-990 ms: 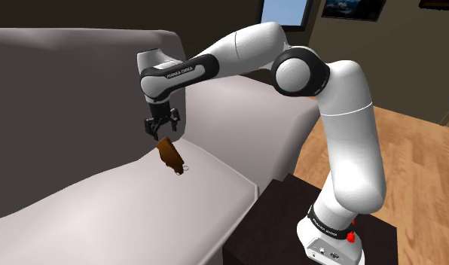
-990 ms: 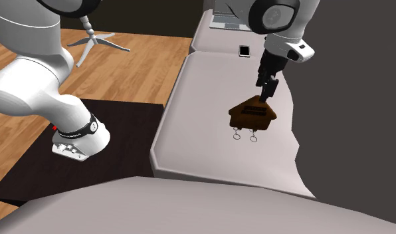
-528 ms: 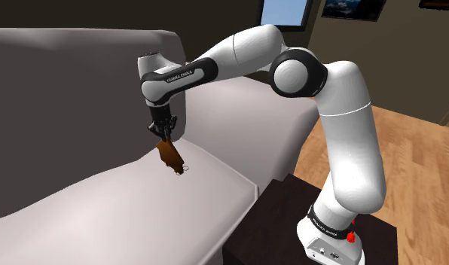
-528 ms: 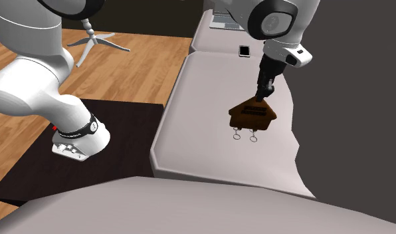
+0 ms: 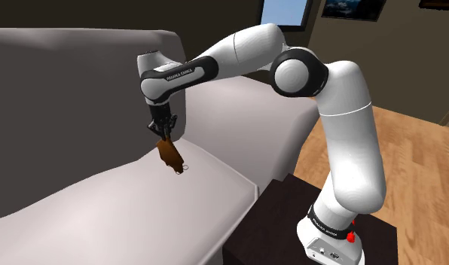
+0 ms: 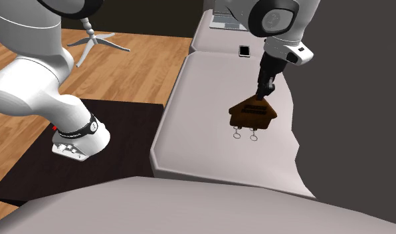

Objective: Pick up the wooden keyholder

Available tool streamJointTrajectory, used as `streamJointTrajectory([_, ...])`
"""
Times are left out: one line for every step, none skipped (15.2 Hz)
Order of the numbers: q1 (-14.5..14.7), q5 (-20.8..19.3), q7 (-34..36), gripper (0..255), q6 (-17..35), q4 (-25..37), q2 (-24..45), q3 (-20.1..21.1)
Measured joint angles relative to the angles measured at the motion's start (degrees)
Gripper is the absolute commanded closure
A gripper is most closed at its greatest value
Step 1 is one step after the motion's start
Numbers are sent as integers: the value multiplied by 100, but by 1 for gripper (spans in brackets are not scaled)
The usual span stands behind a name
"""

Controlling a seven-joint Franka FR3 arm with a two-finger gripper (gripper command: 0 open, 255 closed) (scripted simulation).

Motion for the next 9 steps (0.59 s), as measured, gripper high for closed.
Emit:
streamJointTrajectory([-2,5,-6,255,-50,25,-26,3])
streamJointTrajectory([3,9,-8,255,-122,83,-41,6])
streamJointTrajectory([1,16,-13,255,-181,113,-72,9])
streamJointTrajectory([5,19,-13,255,-233,152,-85,12])
streamJointTrajectory([5,23,-18,255,-283,183,-104,14])
streamJointTrajectory([7,27,-28,255,-376,277,-105,15])
streamJointTrajectory([6,34,-29,255,-429,286,-149,19])
streamJointTrajectory([17,33,-25,255,-496,372,-131,21])
streamJointTrajectory([10,41,-37,255,-562,388,-178,23])
